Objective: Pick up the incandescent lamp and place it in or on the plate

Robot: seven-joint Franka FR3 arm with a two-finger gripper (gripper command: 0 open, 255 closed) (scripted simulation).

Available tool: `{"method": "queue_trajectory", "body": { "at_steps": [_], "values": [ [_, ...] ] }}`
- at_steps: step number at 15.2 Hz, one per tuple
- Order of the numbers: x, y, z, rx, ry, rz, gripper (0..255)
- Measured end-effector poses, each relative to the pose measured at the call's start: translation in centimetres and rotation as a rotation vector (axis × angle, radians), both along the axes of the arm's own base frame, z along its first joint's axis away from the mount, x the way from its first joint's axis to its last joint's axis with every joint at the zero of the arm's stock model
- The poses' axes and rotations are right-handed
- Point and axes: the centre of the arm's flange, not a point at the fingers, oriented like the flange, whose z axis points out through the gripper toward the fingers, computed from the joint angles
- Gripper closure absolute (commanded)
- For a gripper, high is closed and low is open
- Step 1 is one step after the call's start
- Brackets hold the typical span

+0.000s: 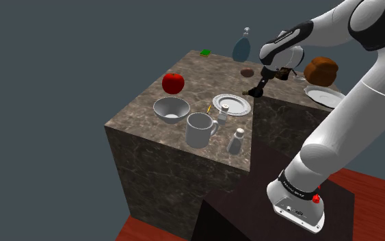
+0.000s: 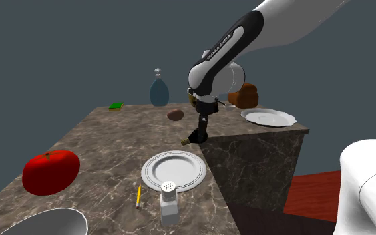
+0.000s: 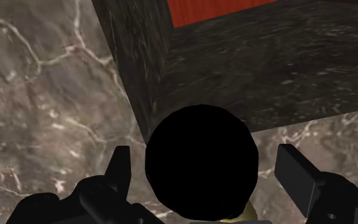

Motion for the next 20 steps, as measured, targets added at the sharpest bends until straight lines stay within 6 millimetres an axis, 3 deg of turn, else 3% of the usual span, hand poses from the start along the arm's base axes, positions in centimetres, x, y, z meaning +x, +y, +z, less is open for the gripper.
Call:
{"method": "queue_trajectory", "body": {
  "at_steps": [2, 3, 13, 20],
  "values": [
    [0.0, 0.0, 0.0, 0.000, 0.000, 0.000, 0],
    [0.0, 0.0, 0.0, 0.000, 0.000, 0.000, 255],
    [0.0, 0.0, 0.0, 0.000, 0.000, 0.000, 255],
    [0.1, 0.0, 3.3, -0.001, -0.003, 0.001, 255]
  ]
}}
